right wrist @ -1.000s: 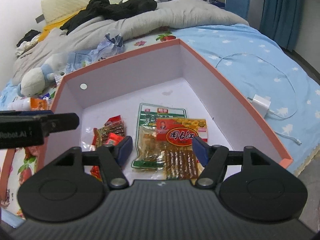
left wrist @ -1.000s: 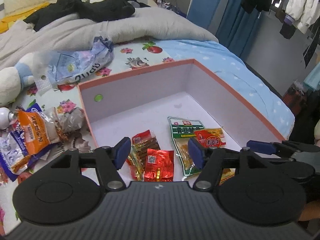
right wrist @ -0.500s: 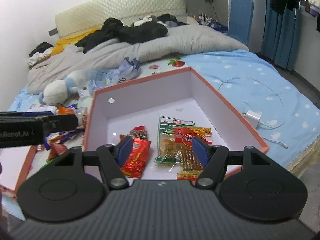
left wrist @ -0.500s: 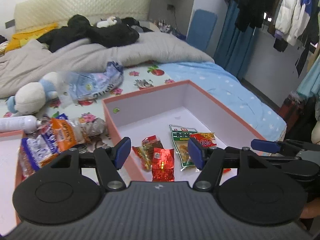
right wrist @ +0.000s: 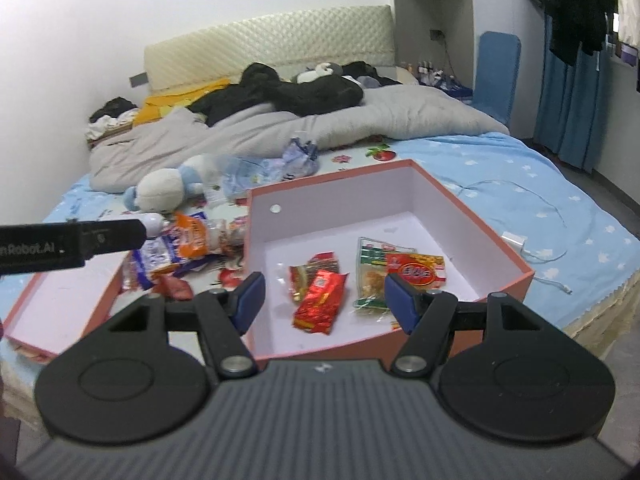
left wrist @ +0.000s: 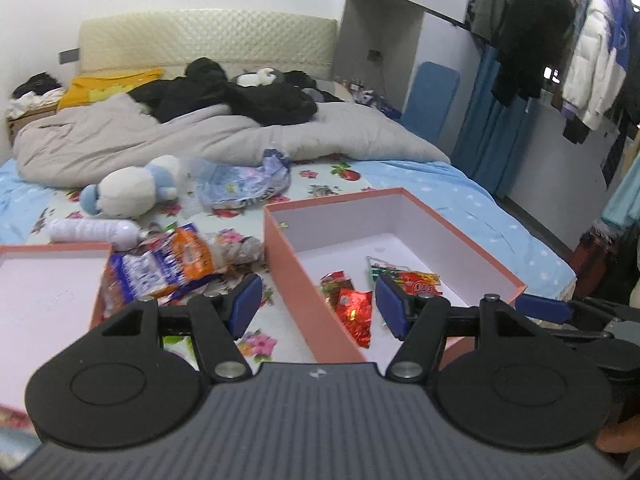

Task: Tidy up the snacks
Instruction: 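Withdraw both tools from the deep pink box back toward the pile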

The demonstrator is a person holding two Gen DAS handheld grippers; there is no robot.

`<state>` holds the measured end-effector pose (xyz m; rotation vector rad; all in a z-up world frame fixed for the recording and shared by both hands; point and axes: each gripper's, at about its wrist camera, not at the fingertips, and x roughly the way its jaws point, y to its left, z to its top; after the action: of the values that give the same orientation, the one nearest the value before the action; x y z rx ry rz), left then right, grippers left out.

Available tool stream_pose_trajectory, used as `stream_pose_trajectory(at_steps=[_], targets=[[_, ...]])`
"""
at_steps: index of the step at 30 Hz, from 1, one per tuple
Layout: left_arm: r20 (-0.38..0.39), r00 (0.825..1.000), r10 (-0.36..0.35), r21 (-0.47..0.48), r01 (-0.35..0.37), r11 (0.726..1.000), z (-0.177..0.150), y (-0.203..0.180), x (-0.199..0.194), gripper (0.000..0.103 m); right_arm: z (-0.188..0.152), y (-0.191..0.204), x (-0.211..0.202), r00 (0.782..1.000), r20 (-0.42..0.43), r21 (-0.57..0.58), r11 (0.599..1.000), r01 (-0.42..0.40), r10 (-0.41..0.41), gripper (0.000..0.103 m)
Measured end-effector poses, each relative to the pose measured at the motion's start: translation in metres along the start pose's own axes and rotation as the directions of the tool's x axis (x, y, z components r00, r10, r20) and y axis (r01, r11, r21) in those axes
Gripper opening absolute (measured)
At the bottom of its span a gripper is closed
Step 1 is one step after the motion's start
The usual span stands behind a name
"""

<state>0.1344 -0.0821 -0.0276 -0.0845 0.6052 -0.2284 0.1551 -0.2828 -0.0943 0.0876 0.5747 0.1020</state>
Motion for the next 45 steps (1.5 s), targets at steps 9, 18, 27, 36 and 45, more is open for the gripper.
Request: stream_pose_trajectory(at_steps=[9, 18, 27, 36, 45], targets=[[0.011, 0.997, 0.082, -0.037, -0.082, 0.996, -0.039, 0.025, -0.064, 0.068, -0.032, 0.028, -0.023, 0.995, -0.023, -0.023, 0.995, -0.101, 0.101, 0.068], [-0.021, 0.992, 0.128, -0.048, -0.129, 0.99, -0.075, 0.04, -0.096, 0.068, -0.056, 0.05, -0.036, 0.977, -0.034, -0.046, 0.977, -0.21, 0.209, 0.068], [-0.052, 0.988, 0.145, -0.068, -0.148, 0.987, -0.082, 0.046, -0.091, 0.068, -0.062, 0.063, -0.034, 0.961, -0.058, -0.102, 0.955, -0.277, 0.272, 0.068], [-0.093, 0.986, 0.139, -0.078, -0.147, 0.986, -0.064, 0.062, -0.053, 0.068, -0.054, 0.074, -0.008, 0.947, -0.086, -0.127, 0.94, -0.318, 0.309, 0.08], [-0.134, 0.98, 0.147, -0.091, -0.16, 0.983, -0.04, 0.101, -0.003, 0.074, -0.044, 0.084, 0.035, 0.933, -0.121, -0.077, 0.934, -0.35, 0.34, 0.087]])
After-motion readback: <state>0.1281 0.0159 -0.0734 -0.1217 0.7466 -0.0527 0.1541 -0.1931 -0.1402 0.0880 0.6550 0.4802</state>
